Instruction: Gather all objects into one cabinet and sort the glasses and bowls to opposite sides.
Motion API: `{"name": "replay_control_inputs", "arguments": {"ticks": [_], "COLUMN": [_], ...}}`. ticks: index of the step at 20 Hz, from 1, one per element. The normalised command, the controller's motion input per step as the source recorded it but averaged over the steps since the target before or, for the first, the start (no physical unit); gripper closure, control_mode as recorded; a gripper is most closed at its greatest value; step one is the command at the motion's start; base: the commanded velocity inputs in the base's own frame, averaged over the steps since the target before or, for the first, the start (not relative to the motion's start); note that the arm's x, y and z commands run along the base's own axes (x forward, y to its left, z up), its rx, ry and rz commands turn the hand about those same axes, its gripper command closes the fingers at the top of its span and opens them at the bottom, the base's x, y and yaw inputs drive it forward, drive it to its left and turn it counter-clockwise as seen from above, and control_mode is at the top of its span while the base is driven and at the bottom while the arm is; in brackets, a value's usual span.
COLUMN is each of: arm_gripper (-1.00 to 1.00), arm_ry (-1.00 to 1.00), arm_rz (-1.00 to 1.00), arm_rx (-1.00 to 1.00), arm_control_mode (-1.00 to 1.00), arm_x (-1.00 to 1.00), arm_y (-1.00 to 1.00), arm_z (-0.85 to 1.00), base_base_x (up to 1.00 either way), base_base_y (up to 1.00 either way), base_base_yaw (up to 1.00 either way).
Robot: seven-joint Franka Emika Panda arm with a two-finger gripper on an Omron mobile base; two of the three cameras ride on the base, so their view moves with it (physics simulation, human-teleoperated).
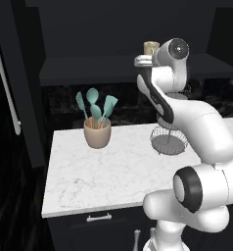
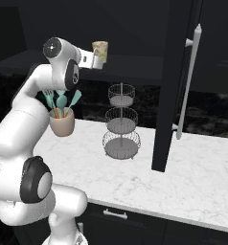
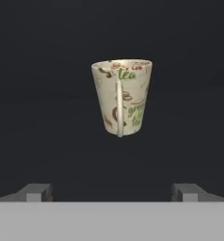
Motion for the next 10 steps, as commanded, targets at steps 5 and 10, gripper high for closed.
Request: {"name": "replay_control_inputs", "arguments": {"ticks": [5,10], "arm_gripper": [-1.00,-1.00], "arm_ry": [0.01,0.06], "arm_rz": [-0.06,-0.03], "arm_rx": [0.00,0.00], "arm_control_mode": [-1.00,-1.00], "arm_x": [0.38,0.31], "arm_y": [-0.07,-0.04], "arm_z": [0.16,0.14], "base_base_x": [0.00,0.00], "base_base_y": [0.00,0.00], "base_base_yaw": [0.00,0.00]}}
